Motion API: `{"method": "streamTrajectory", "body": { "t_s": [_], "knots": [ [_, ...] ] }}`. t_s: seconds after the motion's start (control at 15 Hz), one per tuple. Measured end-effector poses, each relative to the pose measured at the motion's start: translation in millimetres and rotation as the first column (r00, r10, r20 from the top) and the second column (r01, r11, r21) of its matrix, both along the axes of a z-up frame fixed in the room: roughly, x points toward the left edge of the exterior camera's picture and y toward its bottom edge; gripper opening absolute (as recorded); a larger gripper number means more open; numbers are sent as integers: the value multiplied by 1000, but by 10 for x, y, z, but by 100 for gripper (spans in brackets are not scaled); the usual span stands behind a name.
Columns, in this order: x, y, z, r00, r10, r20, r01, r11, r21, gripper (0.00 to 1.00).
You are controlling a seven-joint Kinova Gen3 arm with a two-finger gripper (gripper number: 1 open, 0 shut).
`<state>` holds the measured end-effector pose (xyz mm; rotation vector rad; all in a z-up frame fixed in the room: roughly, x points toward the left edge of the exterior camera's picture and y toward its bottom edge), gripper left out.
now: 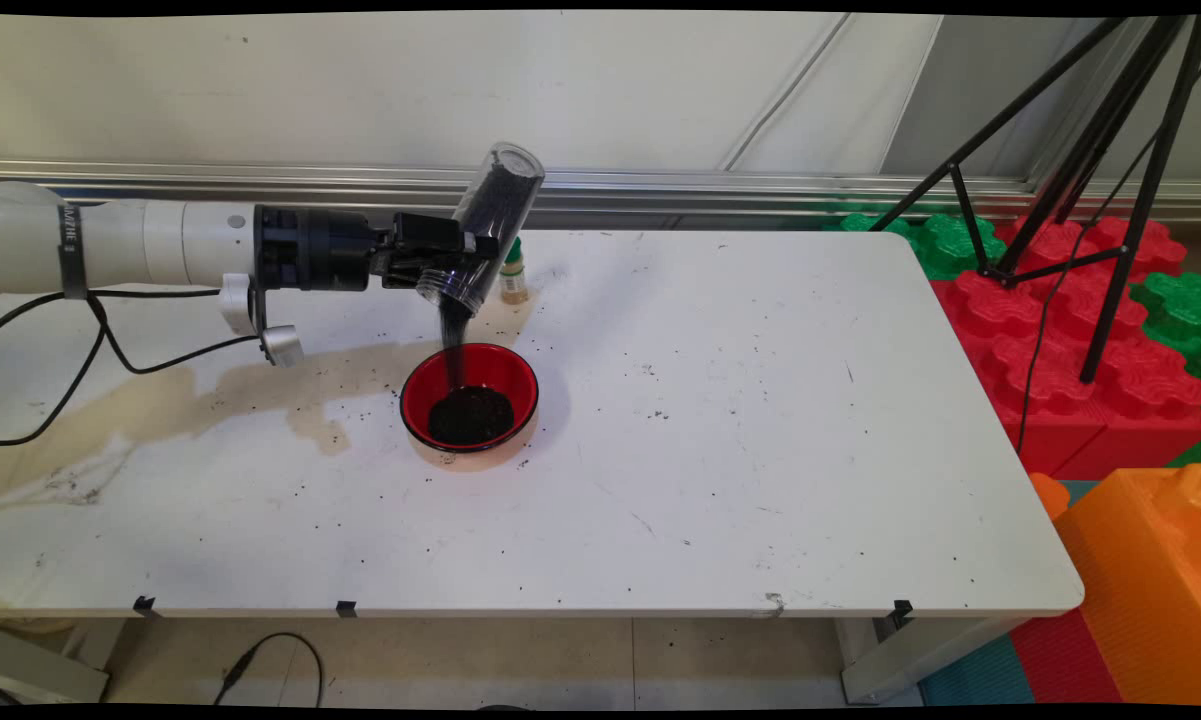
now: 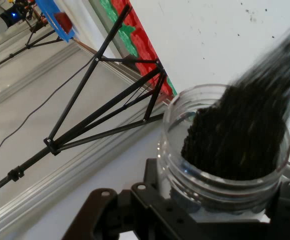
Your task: Pour the black seasoning powder in the red bowl
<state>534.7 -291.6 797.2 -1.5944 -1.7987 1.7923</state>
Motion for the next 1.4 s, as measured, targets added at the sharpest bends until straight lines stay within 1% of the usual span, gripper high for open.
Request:
{"method": "streamTrajectory", "body": {
  "t_s": [0.93,1.4],
  "knots": [
    [10,1,-1,1000,-5,8,5,1000,-9,0],
    [13,5,-3,1000,-1,1,1,1000,2,0]
  ]
}}
